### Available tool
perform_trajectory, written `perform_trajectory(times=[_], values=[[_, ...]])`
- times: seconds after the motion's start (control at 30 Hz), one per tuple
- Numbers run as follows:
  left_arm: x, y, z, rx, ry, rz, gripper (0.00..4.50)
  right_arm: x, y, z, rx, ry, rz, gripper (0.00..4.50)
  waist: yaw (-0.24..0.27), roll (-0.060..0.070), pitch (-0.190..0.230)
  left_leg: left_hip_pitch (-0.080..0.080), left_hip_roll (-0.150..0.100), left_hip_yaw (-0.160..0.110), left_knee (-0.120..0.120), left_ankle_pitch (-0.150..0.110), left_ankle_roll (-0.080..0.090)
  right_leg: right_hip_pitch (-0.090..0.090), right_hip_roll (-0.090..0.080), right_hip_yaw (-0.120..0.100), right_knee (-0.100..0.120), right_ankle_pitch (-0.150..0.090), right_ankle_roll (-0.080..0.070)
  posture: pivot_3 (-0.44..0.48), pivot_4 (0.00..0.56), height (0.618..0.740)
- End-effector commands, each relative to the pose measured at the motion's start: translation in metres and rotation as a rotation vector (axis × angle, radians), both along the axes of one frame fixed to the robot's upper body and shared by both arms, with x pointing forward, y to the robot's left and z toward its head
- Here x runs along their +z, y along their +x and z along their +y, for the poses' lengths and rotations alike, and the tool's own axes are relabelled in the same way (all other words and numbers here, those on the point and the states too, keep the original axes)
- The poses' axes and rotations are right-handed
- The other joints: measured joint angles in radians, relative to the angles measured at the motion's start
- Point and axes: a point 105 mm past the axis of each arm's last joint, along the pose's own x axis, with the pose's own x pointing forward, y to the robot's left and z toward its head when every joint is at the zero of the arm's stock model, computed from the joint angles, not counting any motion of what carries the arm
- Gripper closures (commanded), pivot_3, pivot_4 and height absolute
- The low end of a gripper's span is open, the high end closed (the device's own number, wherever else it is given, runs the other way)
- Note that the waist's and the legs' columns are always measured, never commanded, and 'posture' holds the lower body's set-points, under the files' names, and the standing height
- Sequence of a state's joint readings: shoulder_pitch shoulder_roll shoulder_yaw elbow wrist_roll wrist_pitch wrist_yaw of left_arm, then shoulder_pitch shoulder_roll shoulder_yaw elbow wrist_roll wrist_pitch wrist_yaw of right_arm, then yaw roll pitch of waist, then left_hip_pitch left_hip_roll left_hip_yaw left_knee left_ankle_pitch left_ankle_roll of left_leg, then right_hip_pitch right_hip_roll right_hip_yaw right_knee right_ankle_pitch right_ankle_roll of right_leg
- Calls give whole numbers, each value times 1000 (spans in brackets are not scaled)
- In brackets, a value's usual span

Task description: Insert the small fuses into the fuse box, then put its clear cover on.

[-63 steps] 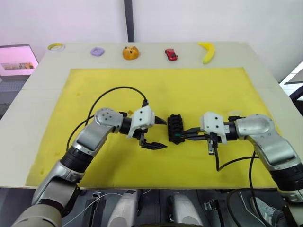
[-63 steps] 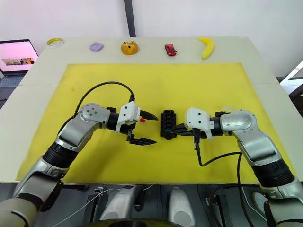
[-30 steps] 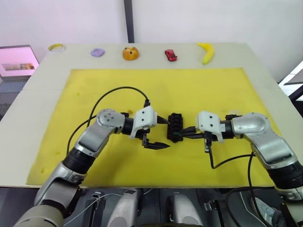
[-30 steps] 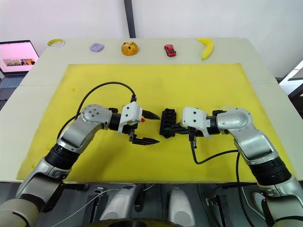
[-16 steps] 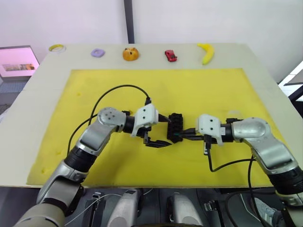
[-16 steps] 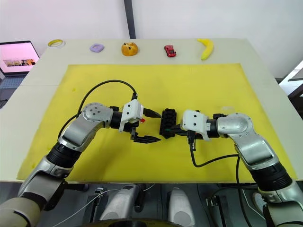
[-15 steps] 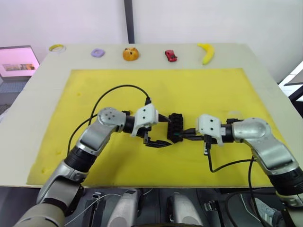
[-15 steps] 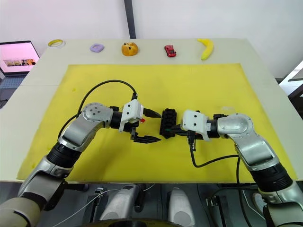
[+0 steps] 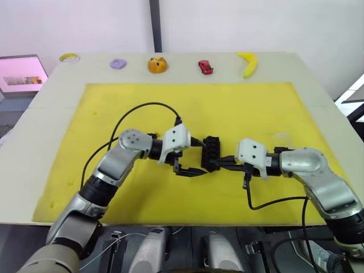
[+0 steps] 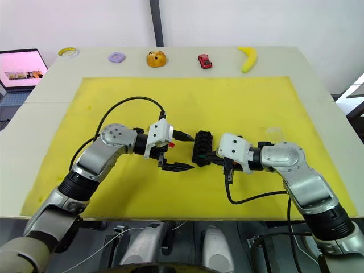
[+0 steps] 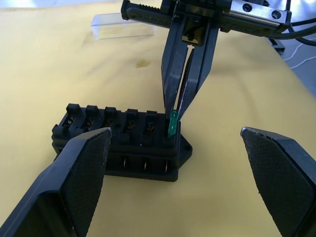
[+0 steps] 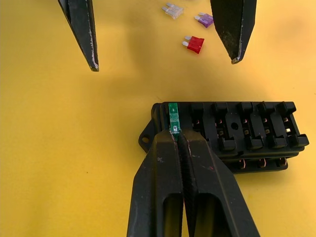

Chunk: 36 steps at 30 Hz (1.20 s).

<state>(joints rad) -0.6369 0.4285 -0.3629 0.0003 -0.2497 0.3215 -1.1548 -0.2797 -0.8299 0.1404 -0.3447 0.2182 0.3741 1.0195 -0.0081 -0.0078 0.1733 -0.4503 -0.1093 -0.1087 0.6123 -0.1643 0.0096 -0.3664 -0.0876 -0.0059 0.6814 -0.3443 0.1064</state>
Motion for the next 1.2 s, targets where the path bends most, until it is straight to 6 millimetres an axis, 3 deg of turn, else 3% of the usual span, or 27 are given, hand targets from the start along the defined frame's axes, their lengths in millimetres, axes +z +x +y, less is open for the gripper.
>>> perform_trajectory(times=[0.03,1.2], values=[[16,3,-1,-6,-35,-50,89,0,1,-4,2,-7,-10,4500,0,0,0,0,0,0,0,0,0,0,0,0,0,0,0,0,150,735],[16,2,2,0,-36,-52,89,-4,1,-4,-14,32,-17,4500,-1,0,0,1,0,0,0,0,0,1,0,0,0,0,0,0,150,735]])
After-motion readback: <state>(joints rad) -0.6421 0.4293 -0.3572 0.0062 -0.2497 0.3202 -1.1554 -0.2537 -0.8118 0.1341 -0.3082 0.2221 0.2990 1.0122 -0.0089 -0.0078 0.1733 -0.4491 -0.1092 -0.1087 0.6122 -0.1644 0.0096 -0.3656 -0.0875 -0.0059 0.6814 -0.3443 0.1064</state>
